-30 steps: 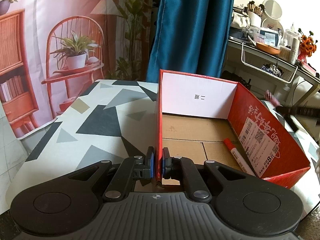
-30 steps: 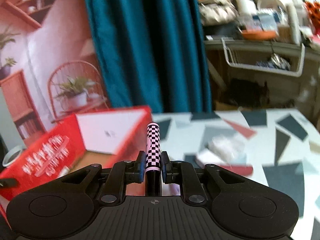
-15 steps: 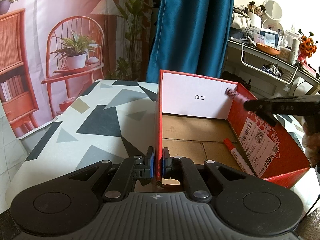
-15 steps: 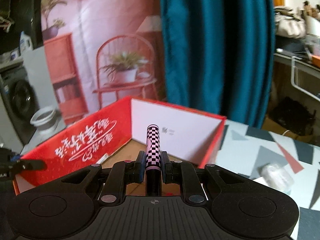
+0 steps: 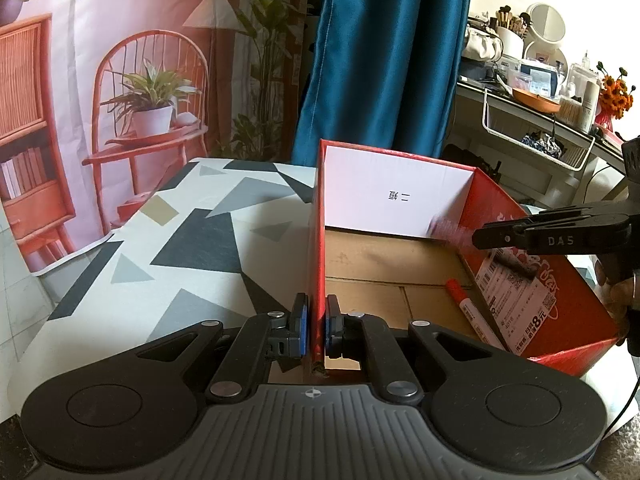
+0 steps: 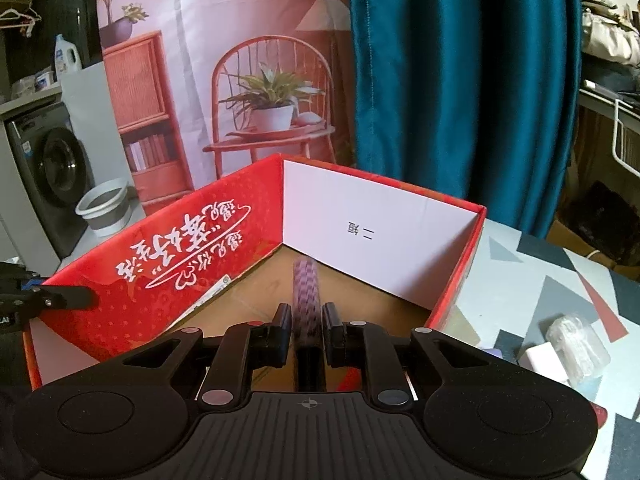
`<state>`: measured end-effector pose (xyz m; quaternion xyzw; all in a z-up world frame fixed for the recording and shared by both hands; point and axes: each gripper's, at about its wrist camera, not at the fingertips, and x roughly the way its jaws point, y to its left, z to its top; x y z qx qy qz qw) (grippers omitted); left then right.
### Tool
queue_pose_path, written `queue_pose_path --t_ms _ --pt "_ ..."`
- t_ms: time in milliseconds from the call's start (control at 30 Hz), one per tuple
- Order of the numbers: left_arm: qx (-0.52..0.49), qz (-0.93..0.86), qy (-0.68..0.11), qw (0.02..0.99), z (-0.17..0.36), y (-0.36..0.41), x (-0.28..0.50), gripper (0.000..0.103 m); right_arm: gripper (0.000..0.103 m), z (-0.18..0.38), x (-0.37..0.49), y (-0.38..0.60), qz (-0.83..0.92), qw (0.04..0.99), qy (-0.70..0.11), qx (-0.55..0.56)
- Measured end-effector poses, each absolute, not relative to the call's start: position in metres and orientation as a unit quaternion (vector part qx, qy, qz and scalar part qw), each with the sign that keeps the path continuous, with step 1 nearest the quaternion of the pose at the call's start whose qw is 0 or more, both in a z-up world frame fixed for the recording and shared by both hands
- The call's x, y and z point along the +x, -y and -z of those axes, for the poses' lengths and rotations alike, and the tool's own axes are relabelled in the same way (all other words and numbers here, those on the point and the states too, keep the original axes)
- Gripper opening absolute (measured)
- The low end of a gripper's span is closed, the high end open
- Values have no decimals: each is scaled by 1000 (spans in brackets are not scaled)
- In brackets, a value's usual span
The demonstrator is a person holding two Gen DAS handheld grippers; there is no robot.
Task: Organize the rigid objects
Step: 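Lift the pink pen into the red box and release it, then return the right gripper to the lavender stick and grasp it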
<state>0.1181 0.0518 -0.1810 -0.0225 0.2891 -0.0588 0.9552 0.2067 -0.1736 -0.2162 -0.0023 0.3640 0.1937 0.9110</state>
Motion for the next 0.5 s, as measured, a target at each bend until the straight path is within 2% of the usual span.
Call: queue_pose_path --t_ms 167,333,500 --pt "-19 58 -288 956 181 -51 118 9 20 216 205 174 -191 914 -359 0" --pt "-20 58 -288 956 181 -51 118 9 22 208 195 183 -167 933 -320 12" --pt "-18 57 -288 956 181 -51 118 9 31 196 184 205 -132 952 -274 17"
